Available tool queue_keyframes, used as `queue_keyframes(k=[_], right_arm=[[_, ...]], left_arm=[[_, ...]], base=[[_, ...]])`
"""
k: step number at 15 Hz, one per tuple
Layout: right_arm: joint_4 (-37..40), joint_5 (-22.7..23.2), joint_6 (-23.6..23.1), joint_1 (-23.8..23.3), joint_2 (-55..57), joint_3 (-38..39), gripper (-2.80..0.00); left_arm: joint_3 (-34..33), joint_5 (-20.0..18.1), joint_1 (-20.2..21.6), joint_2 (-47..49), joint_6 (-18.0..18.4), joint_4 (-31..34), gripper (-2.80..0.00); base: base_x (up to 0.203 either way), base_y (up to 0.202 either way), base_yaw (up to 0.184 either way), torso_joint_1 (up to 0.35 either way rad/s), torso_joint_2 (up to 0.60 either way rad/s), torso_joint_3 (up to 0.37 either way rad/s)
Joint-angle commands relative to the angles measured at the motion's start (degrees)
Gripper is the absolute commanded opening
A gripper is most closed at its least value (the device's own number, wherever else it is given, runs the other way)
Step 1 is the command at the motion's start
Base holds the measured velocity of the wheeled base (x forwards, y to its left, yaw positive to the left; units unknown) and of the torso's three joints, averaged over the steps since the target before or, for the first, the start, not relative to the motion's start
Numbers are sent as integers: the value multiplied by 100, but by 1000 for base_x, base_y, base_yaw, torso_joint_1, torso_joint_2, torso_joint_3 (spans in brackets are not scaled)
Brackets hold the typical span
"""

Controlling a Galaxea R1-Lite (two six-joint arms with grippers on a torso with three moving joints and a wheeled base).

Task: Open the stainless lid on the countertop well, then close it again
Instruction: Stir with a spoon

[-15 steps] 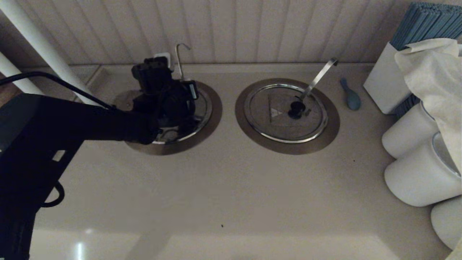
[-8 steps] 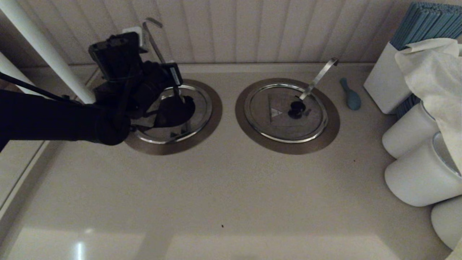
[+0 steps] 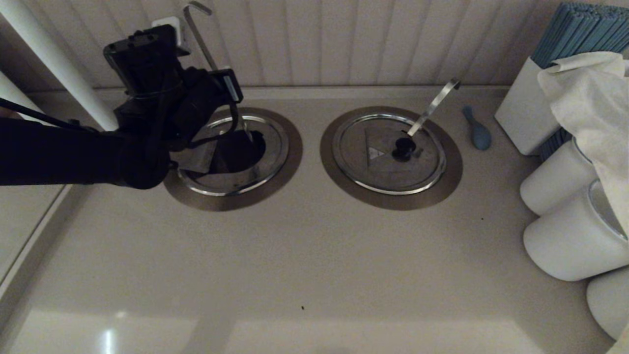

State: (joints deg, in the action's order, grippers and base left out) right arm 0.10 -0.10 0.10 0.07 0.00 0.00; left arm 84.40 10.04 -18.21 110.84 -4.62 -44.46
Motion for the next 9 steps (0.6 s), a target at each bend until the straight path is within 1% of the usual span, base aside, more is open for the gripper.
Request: queue_keyframes(k=[1,2,4,6,7,9], right_arm=[[-1,1,-1,1,0,0,0],[-1,1,-1,1,0,0,0],[-1,1,-1,1,0,0,0],[-1,1,-1,1,0,0,0],[-1,1,-1,1,2,0,0],[-1,1,-1,1,0,0,0]], left_arm=[[-21,1,2,-160,-61,19,-280],[-35,-9,-6,-237,-146,202,-280],[-157,-105,4,-384,-167,371,-280],[-377,-505,10,-624,-202,766,-280],[-408,-554,12,-632,-221,860,-280],[-477,-596,186,-590,-175,900,-280]], base=[[0,0,0,0,0,0],[0,0,0,0,0,0],[0,0,0,0,0,0],[0,0,0,0,0,0],[0,0,0,0,0,0],[0,0,0,0,0,0]])
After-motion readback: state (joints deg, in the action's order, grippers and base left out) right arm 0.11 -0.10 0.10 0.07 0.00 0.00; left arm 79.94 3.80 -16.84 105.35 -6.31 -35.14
